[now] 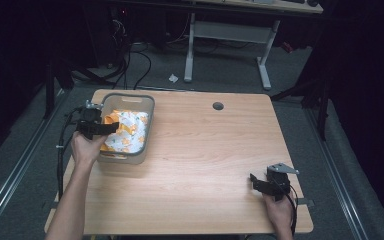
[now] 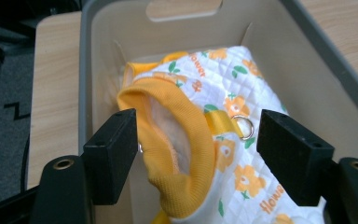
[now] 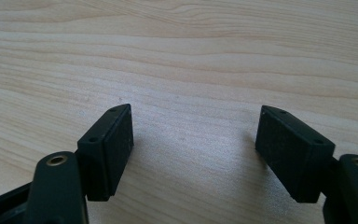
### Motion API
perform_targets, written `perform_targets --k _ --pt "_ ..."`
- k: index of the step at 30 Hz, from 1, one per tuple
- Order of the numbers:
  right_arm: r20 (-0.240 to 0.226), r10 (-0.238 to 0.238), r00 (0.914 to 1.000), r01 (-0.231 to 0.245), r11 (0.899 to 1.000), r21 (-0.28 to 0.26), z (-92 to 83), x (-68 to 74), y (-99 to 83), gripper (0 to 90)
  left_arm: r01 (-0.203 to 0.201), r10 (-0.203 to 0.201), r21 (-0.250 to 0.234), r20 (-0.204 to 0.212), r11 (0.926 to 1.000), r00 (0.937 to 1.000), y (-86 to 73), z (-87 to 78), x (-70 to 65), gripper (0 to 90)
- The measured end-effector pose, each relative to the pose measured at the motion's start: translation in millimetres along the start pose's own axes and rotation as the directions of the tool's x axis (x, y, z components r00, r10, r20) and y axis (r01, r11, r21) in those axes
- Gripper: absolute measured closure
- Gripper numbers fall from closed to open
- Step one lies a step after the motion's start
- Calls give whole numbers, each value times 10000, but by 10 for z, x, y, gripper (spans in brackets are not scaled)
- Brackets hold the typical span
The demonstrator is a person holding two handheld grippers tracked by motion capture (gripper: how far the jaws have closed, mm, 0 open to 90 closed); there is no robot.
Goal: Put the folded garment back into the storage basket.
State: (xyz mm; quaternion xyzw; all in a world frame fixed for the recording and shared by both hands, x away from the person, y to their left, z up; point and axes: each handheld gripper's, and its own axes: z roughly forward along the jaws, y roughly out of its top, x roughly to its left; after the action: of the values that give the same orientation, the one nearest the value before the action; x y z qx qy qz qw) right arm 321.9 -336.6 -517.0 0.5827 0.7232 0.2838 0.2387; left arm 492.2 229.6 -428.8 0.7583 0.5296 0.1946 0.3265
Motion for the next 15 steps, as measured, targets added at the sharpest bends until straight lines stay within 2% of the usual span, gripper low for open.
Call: perform_targets --k 2,5,7,8,9,11,15 --pt "-5 -2 10000 2 10000 -23 1 -1 0 281 -122 125 -445 63 9989 9999 6 -96 -49 301" --pt "-1 -1 10000 1 10000 -7 0 -1 0 281 -226 231 -665 67 9975 9997 11 -157 -88 304" --pt "1 -7 10000 7 10000 -8 1 -1 0 281 -336 363 -1111 229 9932 9991 5 -250 -169 305" --pt "-6 -3 10000 3 10000 -24 2 -2 0 281 -336 363 -1111 229 9932 9991 5 -250 -169 305" --pt "5 -9 10000 9 10000 -25 2 -2 0 281 -319 389 -1372 493 9900 9980 -12 -306 -240 305" --pt "-5 -1 10000 1 10000 -26 2 -2 0 281 -356 449 -1451 611 9888 9971 -23 -331 -278 306" --pt "3 1 10000 -1 10000 -21 2 -2 0 281 -381 570 -1736 1056 9841 9928 -86 -401 -440 315"
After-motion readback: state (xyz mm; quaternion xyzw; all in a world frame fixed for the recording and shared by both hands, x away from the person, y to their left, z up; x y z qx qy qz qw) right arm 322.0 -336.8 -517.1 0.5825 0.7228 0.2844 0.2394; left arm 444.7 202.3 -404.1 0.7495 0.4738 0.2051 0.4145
